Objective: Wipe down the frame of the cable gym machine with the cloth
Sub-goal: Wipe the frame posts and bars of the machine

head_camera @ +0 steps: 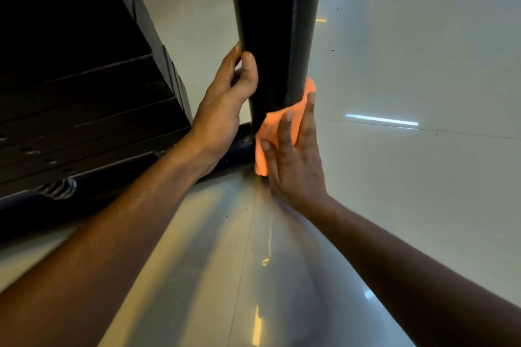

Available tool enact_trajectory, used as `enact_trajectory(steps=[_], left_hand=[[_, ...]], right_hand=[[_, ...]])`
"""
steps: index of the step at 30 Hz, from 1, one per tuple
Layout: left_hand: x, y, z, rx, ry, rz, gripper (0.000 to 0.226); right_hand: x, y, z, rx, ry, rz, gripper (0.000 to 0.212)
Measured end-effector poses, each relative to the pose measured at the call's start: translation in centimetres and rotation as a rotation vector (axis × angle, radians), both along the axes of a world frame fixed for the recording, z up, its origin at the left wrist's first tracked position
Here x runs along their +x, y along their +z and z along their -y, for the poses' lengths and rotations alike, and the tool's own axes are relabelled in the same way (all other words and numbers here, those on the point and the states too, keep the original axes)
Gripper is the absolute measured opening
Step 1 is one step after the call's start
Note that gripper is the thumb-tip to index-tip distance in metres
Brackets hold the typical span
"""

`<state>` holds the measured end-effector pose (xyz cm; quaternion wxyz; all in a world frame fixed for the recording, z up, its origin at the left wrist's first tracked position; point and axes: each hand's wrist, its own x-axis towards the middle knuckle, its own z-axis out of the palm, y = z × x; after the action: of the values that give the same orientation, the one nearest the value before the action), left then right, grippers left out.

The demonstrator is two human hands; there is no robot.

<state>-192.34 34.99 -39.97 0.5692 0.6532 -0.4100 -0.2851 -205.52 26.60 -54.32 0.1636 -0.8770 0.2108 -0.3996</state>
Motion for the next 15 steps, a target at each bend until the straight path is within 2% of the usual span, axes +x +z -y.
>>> enact_trajectory(steps=[3, 9, 11, 13, 15], left_hand=[[-0.4, -1.5, -0.2, 0.037, 0.010, -0.008, 0.048], [0.2, -3.6, -0.7, 0.061, 0.006, 0.004, 0.051], [0.3, -3.7, -0.6, 0.060, 0.012, -0.004, 0.052], [0.4, -3.9, -0.6, 0.050, 0.016, -0.017, 0.051], [0.3, -4.0, -0.5, 0.053, 0.011, -0.015, 0.050]], right_hand=[[-1.0, -1.6, -0.4, 0.069, 0.023, -0.062, 0.098], [3.0, 1.1, -2.9, 0.417, -0.147, 0.259, 0.082], [2.8, 0.3, -3.0, 0.365, -0.148, 0.219, 0.093], [1.3, -1.7, -1.5, 0.177, -0.048, 0.102, 0.104], [-0.3, -3.3, 0.8, 0.046, 0.033, -0.046, 0.105]])
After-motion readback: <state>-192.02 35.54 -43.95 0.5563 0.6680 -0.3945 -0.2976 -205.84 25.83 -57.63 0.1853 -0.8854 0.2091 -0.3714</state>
